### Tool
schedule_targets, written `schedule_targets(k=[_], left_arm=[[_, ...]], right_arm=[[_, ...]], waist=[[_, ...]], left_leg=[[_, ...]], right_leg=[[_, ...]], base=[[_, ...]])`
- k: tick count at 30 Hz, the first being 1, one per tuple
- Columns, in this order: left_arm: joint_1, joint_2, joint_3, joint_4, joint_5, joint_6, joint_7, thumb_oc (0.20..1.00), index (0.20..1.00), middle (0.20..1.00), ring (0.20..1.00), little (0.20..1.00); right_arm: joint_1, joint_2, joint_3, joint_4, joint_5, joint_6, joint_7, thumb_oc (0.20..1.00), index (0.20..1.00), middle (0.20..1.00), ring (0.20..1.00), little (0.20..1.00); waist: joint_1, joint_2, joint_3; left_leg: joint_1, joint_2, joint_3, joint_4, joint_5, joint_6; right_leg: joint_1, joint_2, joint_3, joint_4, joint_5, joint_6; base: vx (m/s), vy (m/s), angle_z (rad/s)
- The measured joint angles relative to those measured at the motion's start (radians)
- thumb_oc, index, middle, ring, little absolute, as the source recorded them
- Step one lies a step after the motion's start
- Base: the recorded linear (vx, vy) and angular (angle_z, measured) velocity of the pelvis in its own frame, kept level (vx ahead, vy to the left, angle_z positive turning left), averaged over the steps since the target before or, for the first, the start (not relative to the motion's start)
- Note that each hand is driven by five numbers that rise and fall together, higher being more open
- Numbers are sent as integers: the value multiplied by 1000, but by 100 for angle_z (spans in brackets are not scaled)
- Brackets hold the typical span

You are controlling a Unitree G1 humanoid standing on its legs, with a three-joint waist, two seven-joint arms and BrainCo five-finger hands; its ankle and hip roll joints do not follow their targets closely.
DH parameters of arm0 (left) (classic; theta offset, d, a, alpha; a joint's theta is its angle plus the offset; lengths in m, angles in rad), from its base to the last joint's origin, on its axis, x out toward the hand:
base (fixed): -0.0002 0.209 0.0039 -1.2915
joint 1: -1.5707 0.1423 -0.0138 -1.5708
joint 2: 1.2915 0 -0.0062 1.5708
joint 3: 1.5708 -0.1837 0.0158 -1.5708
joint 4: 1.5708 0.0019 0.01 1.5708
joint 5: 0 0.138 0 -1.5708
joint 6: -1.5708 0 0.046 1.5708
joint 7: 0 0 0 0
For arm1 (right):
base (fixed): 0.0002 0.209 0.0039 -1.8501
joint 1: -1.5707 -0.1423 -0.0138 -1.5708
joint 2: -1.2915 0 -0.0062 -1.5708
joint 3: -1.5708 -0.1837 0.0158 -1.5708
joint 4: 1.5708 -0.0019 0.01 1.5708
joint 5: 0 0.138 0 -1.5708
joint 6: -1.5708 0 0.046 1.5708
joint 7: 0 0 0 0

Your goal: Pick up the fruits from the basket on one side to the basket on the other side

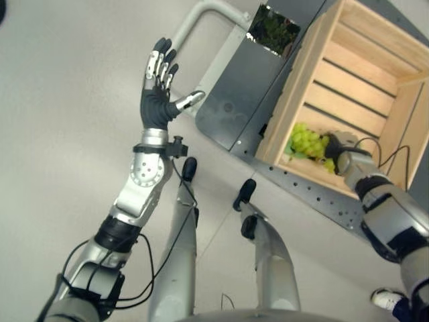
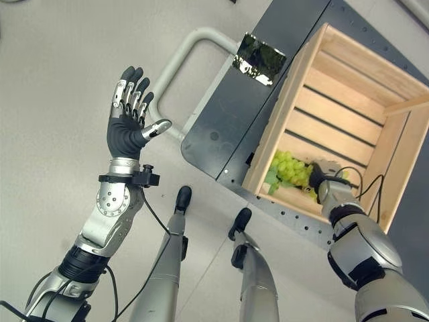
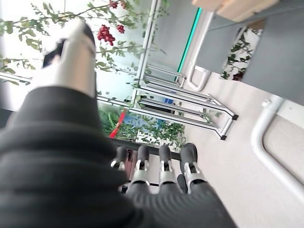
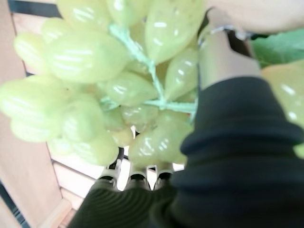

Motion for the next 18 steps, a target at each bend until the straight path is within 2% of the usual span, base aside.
schedule_targets(k=[11,12,13,14,18], left_arm=[[15,7,1,-5,1,9,13,1000,1000,1000,1000,1000],[17,7,1,-6,1,9,13,1000,1000,1000,1000,1000],[18,9,2,-7,0,9,14,1000,1000,1000,1000,1000],[19,9,1,-7,0,9,14,1000,1000,1000,1000,1000],[23,9,1,-7,0,9,20,1000,1000,1000,1000,1000]], right_arm=[[-25,-22,-2,26,33,18,0,1000,1000,1000,1000,1000],[-25,-23,-2,33,40,18,1,774,774,774,774,774],[-27,-23,-2,35,42,18,1,222,222,222,222,222],[-27,-24,-2,37,44,19,1,200,200,200,200,200],[-27,-30,0,37,49,18,1,200,200,200,200,200]], waist=[[5,3,2],[7,3,2],[8,4,2],[8,4,2],[7,4,2]], left_leg=[[-21,2,-2,-9,31,0],[-18,2,-1,-10,32,0],[-19,2,-2,-10,33,0],[-19,2,-2,-9,33,0],[-20,0,-1,-11,34,-1]], right_leg=[[-38,-2,12,50,-22,-4],[-40,-4,11,50,-23,-4],[-40,-3,10,52,-24,-5],[-40,-4,10,54,-26,-6],[-45,-7,10,60,-31,-5]], base=[[13,-4,3],[0,0,0],[0,0,0],[0,0,0],[0,0,0]])
